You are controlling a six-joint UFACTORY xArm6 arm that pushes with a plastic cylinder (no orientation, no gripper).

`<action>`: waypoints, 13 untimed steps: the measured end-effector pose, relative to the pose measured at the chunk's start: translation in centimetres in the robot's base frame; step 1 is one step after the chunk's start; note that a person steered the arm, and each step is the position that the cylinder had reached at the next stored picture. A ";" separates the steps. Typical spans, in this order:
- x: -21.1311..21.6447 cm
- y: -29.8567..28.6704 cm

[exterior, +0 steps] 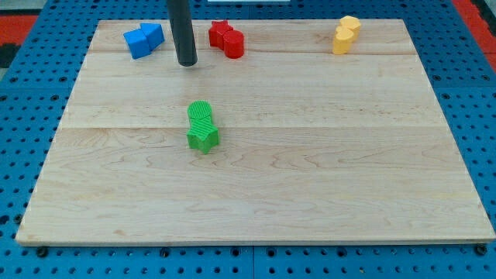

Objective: Push the green star along with green circle up a bit

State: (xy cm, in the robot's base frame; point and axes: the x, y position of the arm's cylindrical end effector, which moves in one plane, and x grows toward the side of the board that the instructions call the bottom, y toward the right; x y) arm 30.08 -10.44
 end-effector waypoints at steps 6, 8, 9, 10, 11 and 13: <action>1.3 0.1; 1.3 0.3; 1.3 0.3; 1.3 0.6; 1.3 0.6; 1.3 0.9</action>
State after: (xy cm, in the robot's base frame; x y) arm 31.42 -9.52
